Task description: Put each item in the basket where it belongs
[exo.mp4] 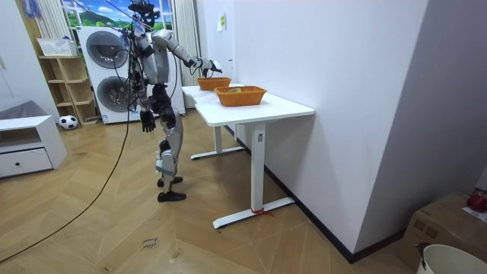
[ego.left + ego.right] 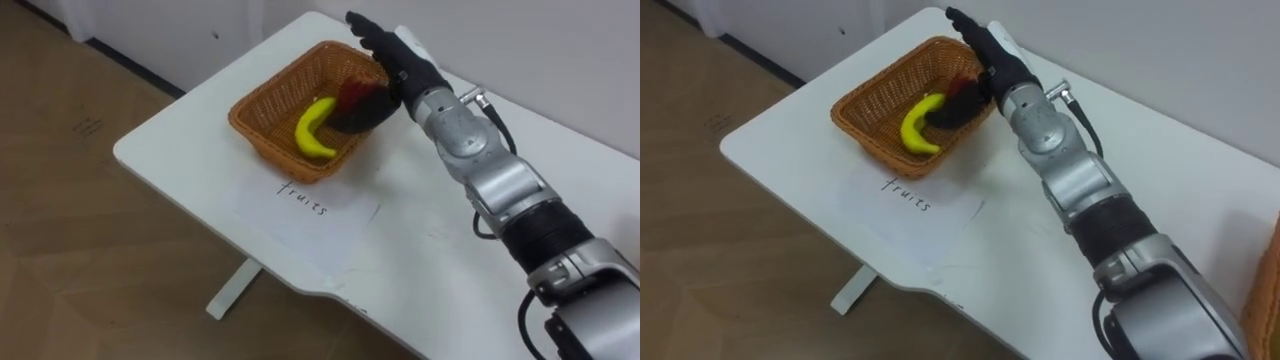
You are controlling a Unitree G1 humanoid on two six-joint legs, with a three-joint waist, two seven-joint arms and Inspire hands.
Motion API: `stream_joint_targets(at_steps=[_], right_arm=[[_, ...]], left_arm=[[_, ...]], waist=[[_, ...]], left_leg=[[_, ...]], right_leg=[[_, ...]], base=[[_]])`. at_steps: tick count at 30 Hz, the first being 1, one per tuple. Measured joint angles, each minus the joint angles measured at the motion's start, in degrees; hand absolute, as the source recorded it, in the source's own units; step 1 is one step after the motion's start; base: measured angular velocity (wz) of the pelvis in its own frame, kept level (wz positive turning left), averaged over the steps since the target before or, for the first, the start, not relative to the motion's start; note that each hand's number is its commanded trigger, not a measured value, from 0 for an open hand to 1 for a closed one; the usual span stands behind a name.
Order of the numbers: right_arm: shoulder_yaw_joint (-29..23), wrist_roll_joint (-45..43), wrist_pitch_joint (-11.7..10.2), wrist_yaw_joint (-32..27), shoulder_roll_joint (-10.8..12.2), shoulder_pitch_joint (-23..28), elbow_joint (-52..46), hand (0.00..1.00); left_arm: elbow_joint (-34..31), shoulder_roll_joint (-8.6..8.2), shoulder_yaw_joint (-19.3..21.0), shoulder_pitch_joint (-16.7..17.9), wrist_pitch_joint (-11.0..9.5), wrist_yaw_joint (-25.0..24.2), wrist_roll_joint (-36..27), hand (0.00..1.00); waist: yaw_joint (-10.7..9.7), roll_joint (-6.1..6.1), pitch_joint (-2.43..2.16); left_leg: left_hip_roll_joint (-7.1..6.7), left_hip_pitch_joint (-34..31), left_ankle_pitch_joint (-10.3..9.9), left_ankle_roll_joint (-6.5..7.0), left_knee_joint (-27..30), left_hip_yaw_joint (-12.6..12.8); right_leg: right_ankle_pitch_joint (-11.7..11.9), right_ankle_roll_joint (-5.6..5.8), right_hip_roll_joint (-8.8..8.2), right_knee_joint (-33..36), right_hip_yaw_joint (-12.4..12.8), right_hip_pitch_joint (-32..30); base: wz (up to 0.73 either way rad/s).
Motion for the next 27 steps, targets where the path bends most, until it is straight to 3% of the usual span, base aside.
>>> stream_joint_targets(at_steps=[6,13,16,20,23,27], right_arm=[[-3.4,-0.1,-0.2,-0.1,-1.3,0.0,-3.0,0.0],[-6.4,-0.1,-0.1,-0.8,-3.1,0.0,-4.6,0.0],[-8.1,0.2,-0.1,-0.8,-4.3,0.0,-5.0,0.0],[-12.8,0.8,-0.1,-1.3,-4.9,0.0,-7.4,0.0],[-16.1,2.2,-0.1,-2.3,-7.3,0.0,-12.5,0.0],[-20.1,4.4,-0.6,-5.4,-11.0,0.3,-15.2,0.0]], left_arm=[[-1.2,-0.01,1.6,0.2,-0.2,-0.5,0.0,0.0],[-1.2,0.0,1.7,-0.2,-0.1,-0.5,0.1,0.0],[-1.1,0.17,1.8,-0.9,-0.2,-0.5,-0.1,0.0],[-1.2,0.18,3.2,-0.9,-1.1,-0.5,-0.3,0.0],[-2.2,0.2,5.4,-0.1,-1.4,-0.5,-0.2,0.0],[-2.2,0.25,6.2,-0.2,-2.1,0.3,-0.5,0.0]], waist=[[-1.6,-0.41,-0.81],[-4.1,-0.37,-0.78],[-4.5,-0.42,-0.78],[-7.1,-0.55,-0.84],[-9.4,-0.46,-0.79],[-10.9,-0.2,-0.68]], left_leg=[[-0.07,0.1,0.0,0.01,0.0,0.3],[0.03,0.1,0.0,0.01,0.0,0.9],[0.18,0.7,0.0,0.0,-0.3,1.5],[0.24,0.6,0.0,0.01,-0.4,2.2],[0.23,0.8,0.0,0.04,-0.6,2.8],[0.37,1.3,-0.1,0.11,-1.0,4.2]], right_leg=[[0.0,0.0,-0.06,0.0,0.2,0.0],[0.0,0.0,-0.06,0.0,0.6,0.1],[0.0,0.0,0.06,0.1,2.0,0.2],[0.0,-0.01,0.03,0.1,2.7,-0.3],[0.0,-0.01,0.02,0.1,3.8,-0.5],[0.0,-0.02,0.06,0.0,5.8,-0.8]], base=[[0.0],[-0.03],[-0.1],[-0.1],[-0.12],[-0.16]])
